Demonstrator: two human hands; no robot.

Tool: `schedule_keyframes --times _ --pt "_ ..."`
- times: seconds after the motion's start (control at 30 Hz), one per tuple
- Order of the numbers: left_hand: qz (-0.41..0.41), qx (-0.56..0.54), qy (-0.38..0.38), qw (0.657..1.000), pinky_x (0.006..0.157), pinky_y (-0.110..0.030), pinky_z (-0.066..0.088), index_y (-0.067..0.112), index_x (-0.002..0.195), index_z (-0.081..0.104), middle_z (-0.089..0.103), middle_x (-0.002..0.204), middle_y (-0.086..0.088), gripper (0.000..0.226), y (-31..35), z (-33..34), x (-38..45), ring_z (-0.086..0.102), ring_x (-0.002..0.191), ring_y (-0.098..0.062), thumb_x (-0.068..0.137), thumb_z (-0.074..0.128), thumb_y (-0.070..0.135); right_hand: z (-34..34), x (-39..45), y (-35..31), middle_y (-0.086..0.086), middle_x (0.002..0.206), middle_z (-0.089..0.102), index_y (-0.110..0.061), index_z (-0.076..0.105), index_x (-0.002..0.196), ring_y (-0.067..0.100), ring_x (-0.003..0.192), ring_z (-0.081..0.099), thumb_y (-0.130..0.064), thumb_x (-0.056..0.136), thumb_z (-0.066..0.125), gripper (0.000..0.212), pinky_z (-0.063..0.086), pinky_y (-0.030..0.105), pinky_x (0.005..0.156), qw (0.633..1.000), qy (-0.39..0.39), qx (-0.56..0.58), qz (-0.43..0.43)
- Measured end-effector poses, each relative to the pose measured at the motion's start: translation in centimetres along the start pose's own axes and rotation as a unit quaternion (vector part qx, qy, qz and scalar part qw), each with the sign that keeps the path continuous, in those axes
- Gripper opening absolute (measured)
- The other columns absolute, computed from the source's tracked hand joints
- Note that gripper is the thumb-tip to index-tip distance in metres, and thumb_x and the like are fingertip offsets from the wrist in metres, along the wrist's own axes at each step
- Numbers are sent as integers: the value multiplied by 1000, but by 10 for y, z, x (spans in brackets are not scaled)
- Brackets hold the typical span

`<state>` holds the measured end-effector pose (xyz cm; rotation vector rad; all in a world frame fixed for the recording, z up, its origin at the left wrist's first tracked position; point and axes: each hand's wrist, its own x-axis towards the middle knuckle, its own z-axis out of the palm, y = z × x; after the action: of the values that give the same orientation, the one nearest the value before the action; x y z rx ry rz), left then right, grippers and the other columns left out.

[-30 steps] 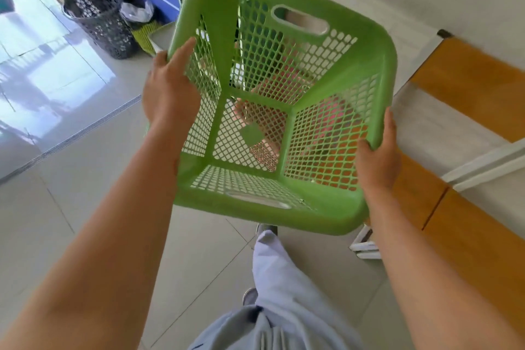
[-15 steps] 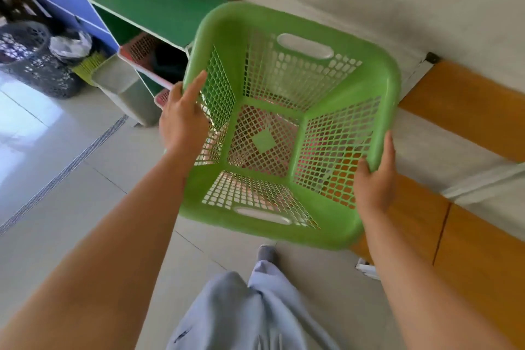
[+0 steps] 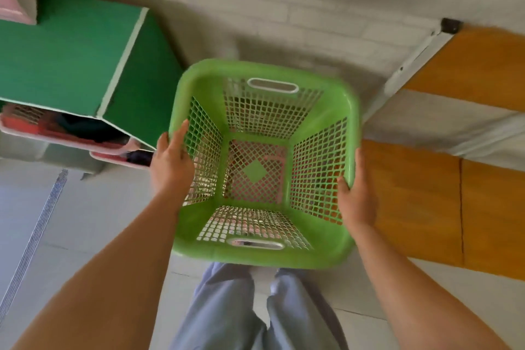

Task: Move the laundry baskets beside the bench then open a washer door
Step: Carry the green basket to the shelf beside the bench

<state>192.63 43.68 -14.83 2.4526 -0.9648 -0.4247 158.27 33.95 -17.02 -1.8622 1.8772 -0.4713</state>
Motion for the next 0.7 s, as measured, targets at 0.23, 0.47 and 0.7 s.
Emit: schedule_keyframes --times 0.23,0.47,0.7 --pt "5 25 -77 997 70 -49 59 59 137 28 42 146 -5 73 -34 57 58 64 89 -35 90 44 6 67 12 10 5 151 42 -28 20 153 34 111 61 -18 93 61 74 51 35 71 997 -20 -45 52" --pt "-14 52 -118 992 67 -38 55 58 139 27 47 141 -5 75 -69 109 84 61 85 -27 90 47 3 130 29 29 4 156 32 -32 8 153 33 92 67 -14 95 55 78 53 34 52 990 -84 -62 91" --pt "-58 207 -318 923 82 -45 57 45 151 2 -6 162 -14 85 -81 146 91 45 130 -43 91 51 8 150 14 38 12 163 -4 -27 -9 154 31 133 44 -21 98 50 81 55 31 77 946 -268 -156 94"
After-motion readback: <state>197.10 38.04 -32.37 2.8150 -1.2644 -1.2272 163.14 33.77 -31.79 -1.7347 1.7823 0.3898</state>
